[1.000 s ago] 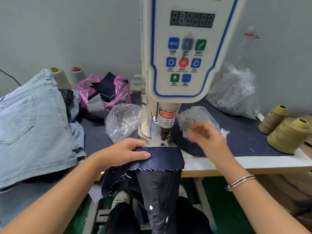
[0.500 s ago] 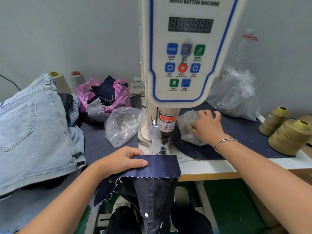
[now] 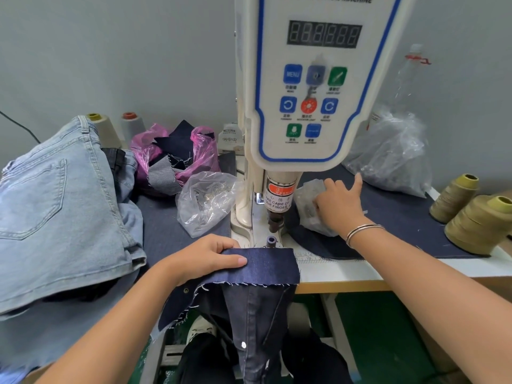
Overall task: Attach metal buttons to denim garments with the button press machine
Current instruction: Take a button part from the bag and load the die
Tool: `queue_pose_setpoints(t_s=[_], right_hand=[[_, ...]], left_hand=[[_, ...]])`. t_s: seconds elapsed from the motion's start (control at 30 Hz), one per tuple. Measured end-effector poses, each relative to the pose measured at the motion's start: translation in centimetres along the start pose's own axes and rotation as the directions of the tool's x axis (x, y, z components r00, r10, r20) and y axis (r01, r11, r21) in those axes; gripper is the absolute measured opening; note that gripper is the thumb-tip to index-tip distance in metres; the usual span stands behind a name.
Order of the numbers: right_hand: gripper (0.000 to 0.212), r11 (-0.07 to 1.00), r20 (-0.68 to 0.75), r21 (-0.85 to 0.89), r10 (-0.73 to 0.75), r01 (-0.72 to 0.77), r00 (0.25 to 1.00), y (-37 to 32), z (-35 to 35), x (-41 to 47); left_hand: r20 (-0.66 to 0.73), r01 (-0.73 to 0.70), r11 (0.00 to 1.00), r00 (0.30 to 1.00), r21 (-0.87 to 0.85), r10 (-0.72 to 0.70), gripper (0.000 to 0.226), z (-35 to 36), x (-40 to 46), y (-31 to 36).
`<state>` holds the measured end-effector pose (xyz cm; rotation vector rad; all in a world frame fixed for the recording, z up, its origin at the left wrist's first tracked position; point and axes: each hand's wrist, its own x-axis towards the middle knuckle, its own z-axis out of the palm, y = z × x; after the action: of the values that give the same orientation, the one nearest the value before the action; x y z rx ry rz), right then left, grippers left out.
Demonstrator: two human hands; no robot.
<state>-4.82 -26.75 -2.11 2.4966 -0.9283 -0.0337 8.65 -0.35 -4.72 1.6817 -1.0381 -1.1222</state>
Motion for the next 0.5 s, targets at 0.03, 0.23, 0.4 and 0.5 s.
queue_pose_setpoints(t_s=[0.03,0.23,0.4,0.5], right_hand=[[0.014,0.999,0.008,0.049,0.018,-0.019,1.0,0.1,-0.1,-0.1],[0.018,0.881,0.017,0.458,0.12,-0.115,0.993,1.5,-0.8,-1.6],[0.009,0.711,-0.231,0.7,0.314,-0.067,0.921,2.6,-2.0,-4.2],[0.007,0.058,0.002,0.998,0.378,-0.026,0.926,0.8,-3.6,-7.3]], left_hand=[[-0.002,-0.002,1.0,1.0,0.001,0.002,0.063,0.0,0.0,0.0],[-0.005,-0.004,1.0,1.0,-0.003,0.004,0.06,-0.1,0.2,-0.2],[-0.012,-0.008,1.0,1.0,0.006,0.008,0.061,-0.1,0.2,-0.2],[-0.018,-0.01,1.0,1.0,0.003,0.01,0.058,0.0,0.3,-0.3]])
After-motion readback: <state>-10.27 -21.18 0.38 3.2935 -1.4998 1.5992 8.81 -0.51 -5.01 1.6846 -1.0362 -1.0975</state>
